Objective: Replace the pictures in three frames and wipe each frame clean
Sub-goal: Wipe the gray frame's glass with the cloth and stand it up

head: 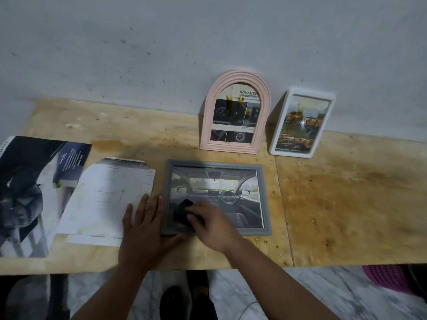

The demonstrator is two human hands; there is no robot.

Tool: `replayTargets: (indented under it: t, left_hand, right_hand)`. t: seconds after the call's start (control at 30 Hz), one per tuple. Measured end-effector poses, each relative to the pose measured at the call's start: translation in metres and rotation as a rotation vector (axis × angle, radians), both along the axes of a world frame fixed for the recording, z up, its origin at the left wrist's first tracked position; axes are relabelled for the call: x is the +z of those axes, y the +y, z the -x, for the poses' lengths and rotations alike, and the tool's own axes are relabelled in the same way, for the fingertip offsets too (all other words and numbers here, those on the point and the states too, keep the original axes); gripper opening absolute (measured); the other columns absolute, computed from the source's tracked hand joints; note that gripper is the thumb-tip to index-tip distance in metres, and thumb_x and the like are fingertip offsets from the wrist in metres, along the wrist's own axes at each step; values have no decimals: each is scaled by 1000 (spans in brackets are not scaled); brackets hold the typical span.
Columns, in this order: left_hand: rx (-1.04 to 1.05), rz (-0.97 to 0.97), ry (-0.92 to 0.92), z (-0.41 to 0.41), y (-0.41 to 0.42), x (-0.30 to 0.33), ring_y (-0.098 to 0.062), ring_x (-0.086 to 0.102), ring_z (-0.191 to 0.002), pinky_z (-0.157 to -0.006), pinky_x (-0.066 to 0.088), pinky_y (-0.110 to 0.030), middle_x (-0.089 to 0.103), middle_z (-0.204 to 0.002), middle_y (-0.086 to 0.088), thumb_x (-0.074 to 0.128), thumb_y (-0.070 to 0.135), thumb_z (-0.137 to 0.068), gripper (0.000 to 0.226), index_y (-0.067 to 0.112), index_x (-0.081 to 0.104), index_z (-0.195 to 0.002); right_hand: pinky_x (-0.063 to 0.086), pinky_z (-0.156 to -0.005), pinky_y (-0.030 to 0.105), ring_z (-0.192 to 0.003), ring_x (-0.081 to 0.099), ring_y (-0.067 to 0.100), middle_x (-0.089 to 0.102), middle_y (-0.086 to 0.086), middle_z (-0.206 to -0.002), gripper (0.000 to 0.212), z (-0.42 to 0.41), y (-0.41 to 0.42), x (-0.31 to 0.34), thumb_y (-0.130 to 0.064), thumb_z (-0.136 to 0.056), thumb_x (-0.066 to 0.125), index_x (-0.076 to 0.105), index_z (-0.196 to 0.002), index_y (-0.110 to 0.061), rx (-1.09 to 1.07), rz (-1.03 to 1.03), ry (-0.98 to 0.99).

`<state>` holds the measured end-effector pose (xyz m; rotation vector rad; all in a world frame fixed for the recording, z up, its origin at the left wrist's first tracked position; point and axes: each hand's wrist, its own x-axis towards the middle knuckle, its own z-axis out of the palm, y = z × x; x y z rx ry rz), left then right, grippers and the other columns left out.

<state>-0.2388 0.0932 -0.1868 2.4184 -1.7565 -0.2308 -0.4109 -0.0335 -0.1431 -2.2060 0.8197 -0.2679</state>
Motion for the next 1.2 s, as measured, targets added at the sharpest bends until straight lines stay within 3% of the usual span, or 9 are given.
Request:
replayTargets:
  t: [0.07, 0.13, 0.3, 0.5, 0.73, 0.83, 0.93, 1.03, 1.2]
  left_hand:
    - [2, -13, 2, -1, 2, 2, -32, 24, -155, -123, 18, -62, 34, -165, -11, 35, 93, -79, 115, 9, 34, -158]
    - [1, -25, 12, -1, 2, 2, -31, 21, -156, -124, 16, -61, 30, -167, -10, 33, 93, -80, 115, 10, 32, -159]
    - [-7, -27, 32, -2, 3, 3, -31, 19, -157, -123, 16, -62, 25, -168, -9, 36, 93, -79, 116, 10, 30, -160]
    - [1, -23, 51, -1, 2, 4, -31, 17, -157, -123, 17, -63, 25, -168, -10, 35, 95, -78, 118, 10, 31, -159]
    - [5, -27, 42, -1, 2, 3, -30, 18, -157, -123, 16, -62, 28, -167, -9, 29, 94, -80, 115, 11, 29, -160]
    - [7, -47, 40, -2, 2, 4, -29, 14, -158, -124, 15, -61, 25, -169, -8, 29, 96, -79, 117, 12, 26, -161]
    - [4, -60, 46, -2, 3, 4, -29, 12, -158, -124, 14, -61, 23, -169, -8, 29, 96, -79, 117, 12, 25, -161]
    - [7, -56, 53, -2, 2, 5, -29, 14, -158, -124, 14, -61, 24, -169, -8, 32, 96, -78, 118, 12, 26, -161]
    - [11, -40, 52, 0, 1, 6, -30, 17, -158, -123, 15, -62, 27, -168, -8, 35, 96, -77, 118, 11, 30, -160]
  right_hand:
    - [52, -90, 35, -103, 62, 16, 64, -1, -111, 29, 13, -24, 7, -25, -102, 55, 69, -126, -18, -103, -60, -72]
    - [52, -90, 36, -105, 61, 17, 64, -3, -114, 31, 39, -51, 9, -27, -102, 54, 68, -128, -18, -277, 102, -72]
    - [47, -77, 44, -102, 58, 36, 63, 11, -120, 39, 86, -77, -20, -13, -93, 66, 66, -132, -15, -328, 541, 328]
    - [49, -82, 45, -105, 55, 34, 60, 13, -126, 42, 38, -23, -36, -13, -90, 60, 67, -131, -13, -295, 452, 189]
    - [46, -92, 43, -112, 57, 26, 60, 2, -127, 38, 4, -12, -27, -20, -96, 57, 67, -133, -21, 46, 204, 18]
    - [48, -95, 45, -112, 57, 25, 64, 3, -125, 39, 29, -46, -18, -14, -94, 60, 69, -131, -18, -153, 261, -9]
    - [42, -87, 45, -109, 56, 30, 65, 4, -123, 38, 67, -80, -10, -15, -93, 61, 70, -129, -20, -437, 455, 188]
    - [38, -83, 47, -108, 57, 37, 65, 9, -124, 41, 85, -79, -20, -8, -87, 67, 70, -127, -17, -454, 518, 335]
    - [40, -81, 45, -107, 55, 32, 64, 7, -123, 42, 42, -33, -33, -9, -86, 61, 72, -125, -17, -470, 427, 251]
